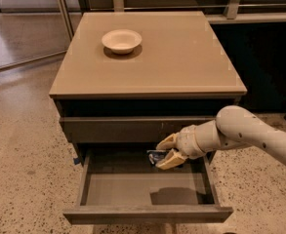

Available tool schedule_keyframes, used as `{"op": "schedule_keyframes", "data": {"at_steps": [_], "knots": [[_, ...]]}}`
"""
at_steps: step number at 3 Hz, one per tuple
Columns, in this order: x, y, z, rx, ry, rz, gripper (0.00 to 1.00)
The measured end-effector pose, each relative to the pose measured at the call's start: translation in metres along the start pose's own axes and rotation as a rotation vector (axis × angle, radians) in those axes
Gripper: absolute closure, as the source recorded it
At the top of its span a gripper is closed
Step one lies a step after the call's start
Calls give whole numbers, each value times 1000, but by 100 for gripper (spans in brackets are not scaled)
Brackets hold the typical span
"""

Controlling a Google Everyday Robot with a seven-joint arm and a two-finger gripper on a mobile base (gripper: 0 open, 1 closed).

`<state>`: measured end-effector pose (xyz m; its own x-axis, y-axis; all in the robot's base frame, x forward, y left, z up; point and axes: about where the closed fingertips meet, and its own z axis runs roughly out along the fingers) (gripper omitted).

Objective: Place rxbar blueberry into middle drawer

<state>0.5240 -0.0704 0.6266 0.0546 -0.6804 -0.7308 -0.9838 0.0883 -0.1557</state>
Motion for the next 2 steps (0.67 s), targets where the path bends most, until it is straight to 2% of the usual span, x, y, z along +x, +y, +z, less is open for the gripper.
{"op": "schedule_keyframes", "data": {"at_steps": [1, 2], "knots": [[0, 0, 0, 0, 0, 0, 100], [22, 5, 19, -2, 34, -9, 100]]}}
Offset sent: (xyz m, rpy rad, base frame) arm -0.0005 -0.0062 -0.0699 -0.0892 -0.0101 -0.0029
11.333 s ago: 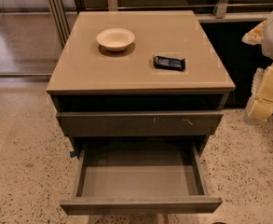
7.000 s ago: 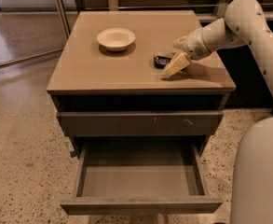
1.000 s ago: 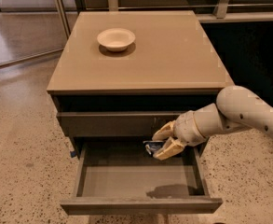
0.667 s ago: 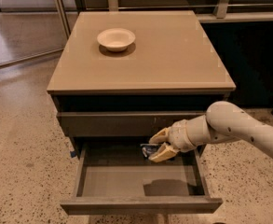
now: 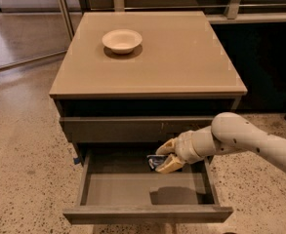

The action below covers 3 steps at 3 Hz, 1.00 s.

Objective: Place rxbar blueberry into middle drawer

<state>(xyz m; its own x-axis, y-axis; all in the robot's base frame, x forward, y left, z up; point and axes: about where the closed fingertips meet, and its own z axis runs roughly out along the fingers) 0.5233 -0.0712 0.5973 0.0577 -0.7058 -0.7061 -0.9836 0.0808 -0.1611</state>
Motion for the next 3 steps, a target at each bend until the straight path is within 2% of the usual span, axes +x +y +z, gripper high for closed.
{"op": "schedule_keyframes", "data": {"at_steps": [1, 2, 3], "knots": [[46, 11, 35, 14, 42, 11, 100], [92, 16, 82, 37, 55, 24, 100], [93, 16, 82, 37, 55, 24, 100]]}}
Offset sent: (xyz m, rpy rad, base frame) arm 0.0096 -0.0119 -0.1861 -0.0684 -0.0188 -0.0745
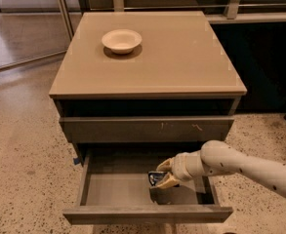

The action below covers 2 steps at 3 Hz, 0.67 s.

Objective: Place rxbar blueberry into middle drawer

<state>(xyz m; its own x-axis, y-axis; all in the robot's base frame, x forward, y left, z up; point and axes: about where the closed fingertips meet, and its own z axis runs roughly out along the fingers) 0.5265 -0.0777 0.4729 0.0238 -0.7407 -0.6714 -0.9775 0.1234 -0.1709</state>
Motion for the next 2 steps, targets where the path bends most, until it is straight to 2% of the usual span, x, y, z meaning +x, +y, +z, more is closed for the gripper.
{"op": "schedule_keyframes", "data": {"at_steps": [2], "knots": [[55, -8, 45, 7, -23, 17, 100]]}}
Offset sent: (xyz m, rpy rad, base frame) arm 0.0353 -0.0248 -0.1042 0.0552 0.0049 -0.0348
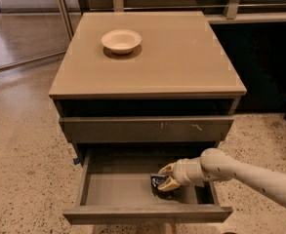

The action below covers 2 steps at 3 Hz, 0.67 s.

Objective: Place rxbar blueberry into middle drawer

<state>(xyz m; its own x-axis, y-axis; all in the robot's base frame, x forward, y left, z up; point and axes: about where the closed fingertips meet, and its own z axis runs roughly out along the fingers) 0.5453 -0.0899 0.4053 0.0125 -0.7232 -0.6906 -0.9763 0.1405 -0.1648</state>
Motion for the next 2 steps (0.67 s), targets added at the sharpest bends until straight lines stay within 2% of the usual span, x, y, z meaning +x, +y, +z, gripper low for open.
{"op": "schedule_keyframes", "data": {"at_steps": [1, 2], "knots": [[21, -11, 22, -4, -32, 29, 100], [26, -16, 26, 2, -40, 38, 85]]}}
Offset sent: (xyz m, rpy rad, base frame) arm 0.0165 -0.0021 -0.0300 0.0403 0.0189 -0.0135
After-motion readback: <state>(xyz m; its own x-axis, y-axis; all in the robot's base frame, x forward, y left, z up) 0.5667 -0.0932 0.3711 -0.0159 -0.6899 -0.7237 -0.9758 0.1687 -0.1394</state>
